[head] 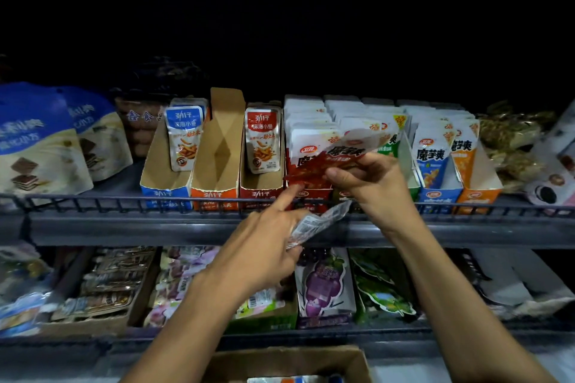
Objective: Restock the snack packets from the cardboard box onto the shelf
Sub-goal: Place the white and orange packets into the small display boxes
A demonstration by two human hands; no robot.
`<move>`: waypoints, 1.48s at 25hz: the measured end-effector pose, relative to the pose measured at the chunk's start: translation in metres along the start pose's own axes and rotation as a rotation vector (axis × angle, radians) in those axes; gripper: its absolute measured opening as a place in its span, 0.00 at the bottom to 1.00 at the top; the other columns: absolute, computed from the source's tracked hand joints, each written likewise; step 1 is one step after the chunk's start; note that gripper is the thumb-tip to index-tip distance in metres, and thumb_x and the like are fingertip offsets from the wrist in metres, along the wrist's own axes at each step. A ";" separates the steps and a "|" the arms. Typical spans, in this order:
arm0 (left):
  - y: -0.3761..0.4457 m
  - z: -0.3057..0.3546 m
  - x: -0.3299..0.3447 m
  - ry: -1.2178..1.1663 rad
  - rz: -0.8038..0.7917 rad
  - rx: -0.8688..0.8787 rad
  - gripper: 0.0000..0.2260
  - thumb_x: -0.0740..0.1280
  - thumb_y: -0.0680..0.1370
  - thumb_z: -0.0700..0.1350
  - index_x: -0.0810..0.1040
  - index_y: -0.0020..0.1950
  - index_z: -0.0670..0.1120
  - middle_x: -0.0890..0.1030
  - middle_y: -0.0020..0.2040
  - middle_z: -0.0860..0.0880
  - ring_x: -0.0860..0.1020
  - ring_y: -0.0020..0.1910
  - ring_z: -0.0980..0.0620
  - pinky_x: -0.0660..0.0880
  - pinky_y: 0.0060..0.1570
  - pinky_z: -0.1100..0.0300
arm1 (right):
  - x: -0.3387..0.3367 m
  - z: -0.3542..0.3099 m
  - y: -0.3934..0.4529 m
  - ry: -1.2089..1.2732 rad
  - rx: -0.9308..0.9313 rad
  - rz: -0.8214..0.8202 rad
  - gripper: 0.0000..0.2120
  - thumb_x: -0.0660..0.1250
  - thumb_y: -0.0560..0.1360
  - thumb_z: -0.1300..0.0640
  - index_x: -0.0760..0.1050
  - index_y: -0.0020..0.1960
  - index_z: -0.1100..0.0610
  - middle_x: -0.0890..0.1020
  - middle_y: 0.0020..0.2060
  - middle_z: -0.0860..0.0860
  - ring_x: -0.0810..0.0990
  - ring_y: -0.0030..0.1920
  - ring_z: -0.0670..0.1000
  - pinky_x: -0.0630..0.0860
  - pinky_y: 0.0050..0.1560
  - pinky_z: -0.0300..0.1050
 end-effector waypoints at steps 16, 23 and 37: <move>0.004 -0.004 -0.003 -0.016 0.025 0.048 0.23 0.71 0.76 0.48 0.71 0.70 0.59 0.50 0.80 0.61 0.74 0.67 0.50 0.67 0.68 0.53 | -0.009 -0.008 0.007 -0.719 -0.214 -0.001 0.08 0.72 0.74 0.57 0.82 0.37 0.60 0.81 0.39 0.53 0.80 0.42 0.53 0.78 0.42 0.46; 0.001 -0.005 0.001 0.005 0.004 0.032 0.21 0.71 0.76 0.46 0.73 0.68 0.59 0.48 0.79 0.62 0.77 0.64 0.51 0.68 0.64 0.56 | 0.011 -0.013 0.002 -1.032 -0.105 -0.150 0.06 0.70 0.74 0.50 0.77 0.39 0.47 0.71 0.35 0.38 0.75 0.41 0.47 0.73 0.45 0.45; 0.000 -0.017 -0.013 -1.260 0.224 -0.280 0.14 0.74 0.70 0.31 0.82 0.50 0.48 0.87 0.46 0.49 0.85 0.43 0.52 0.83 0.43 0.58 | -0.011 -0.014 -0.028 -0.276 0.107 0.147 0.20 0.60 0.76 0.40 0.76 0.44 0.57 0.79 0.35 0.53 0.76 0.31 0.49 0.72 0.30 0.43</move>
Point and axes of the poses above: each hand's wrist, its own y-axis towards the middle knuckle, its own x-axis out of the palm, z = x × y, the point moved 7 cm from there along y, towards the middle knuckle
